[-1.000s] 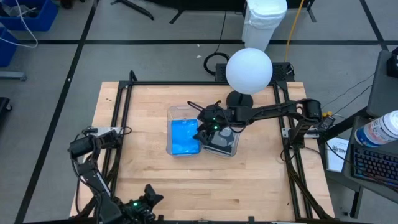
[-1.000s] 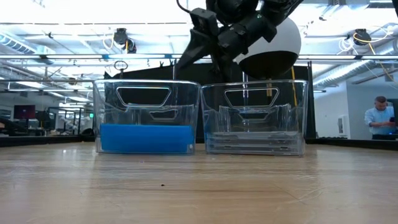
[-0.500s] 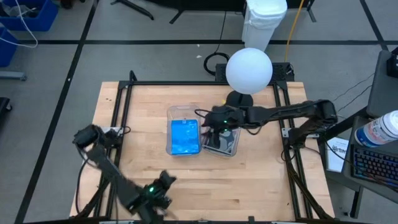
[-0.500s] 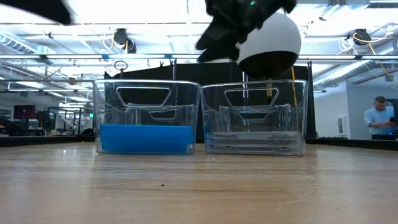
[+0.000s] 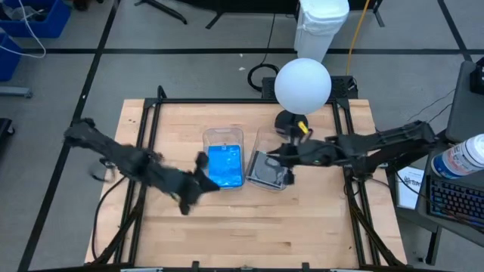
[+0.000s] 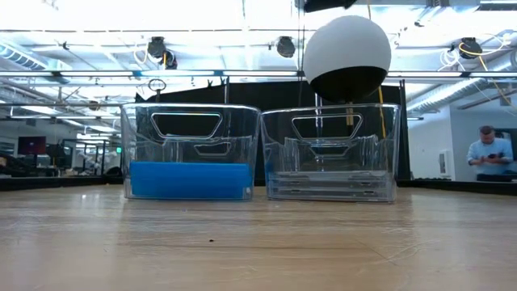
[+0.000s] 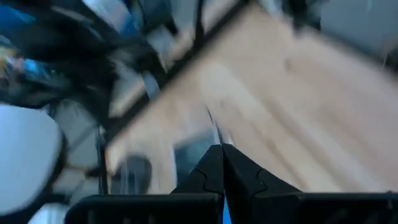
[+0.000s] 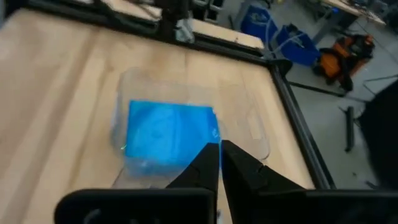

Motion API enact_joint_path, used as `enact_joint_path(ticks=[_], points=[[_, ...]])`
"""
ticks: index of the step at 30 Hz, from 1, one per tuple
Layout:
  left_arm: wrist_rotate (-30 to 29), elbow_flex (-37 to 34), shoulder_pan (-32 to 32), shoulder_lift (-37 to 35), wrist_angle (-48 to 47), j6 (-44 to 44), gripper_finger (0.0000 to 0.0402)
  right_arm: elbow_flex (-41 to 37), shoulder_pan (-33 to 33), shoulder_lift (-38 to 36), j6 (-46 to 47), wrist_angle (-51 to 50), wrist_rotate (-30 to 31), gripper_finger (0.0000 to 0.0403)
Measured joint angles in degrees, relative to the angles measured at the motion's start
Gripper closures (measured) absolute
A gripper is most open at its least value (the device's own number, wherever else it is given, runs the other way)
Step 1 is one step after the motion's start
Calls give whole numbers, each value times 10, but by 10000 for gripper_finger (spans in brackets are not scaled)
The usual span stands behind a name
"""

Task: Pick & place jewel cases by type
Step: Return to Home Position

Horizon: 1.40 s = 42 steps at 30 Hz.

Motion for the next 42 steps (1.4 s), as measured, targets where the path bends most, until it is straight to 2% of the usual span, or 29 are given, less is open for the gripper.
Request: enact_joint_path(ticks=[4,8,14,17,19,21,25,29,31,33,37,42], points=[[47,-59,33,-112,82,21,399,-68,20,-72,11,24,-1,402],[55,-146,67,-231,142,-31,399,-166,34,-169,36,96,0,401],[74,-332,121,-381,281,-110,400,-362,22,-293,70,321,-1,402],[135,-415,158,-410,381,-146,400,-427,7,-326,88,392,-27,402],[180,-454,174,-425,405,-160,400,-456,3,-342,106,430,-44,402],[202,-490,172,-446,408,-137,400,-479,10,-356,120,441,-47,402],[182,-547,160,-537,429,-140,400,-507,30,-387,131,439,-46,402],[234,-605,160,-611,429,-165,400,-540,35,-424,87,440,-46,403],[235,-635,160,-635,435,-177,400,-563,33,-449,67,454,-45,403],[217,-665,162,-653,440,-190,400,-590,23,-471,66,487,-50,403],[213,-716,178,-664,454,-192,401,-639,-5,-514,68,528,-121,403],[202,-769,225,-661,497,-235,401,-677,-34,-552,95,553,-120,403]])
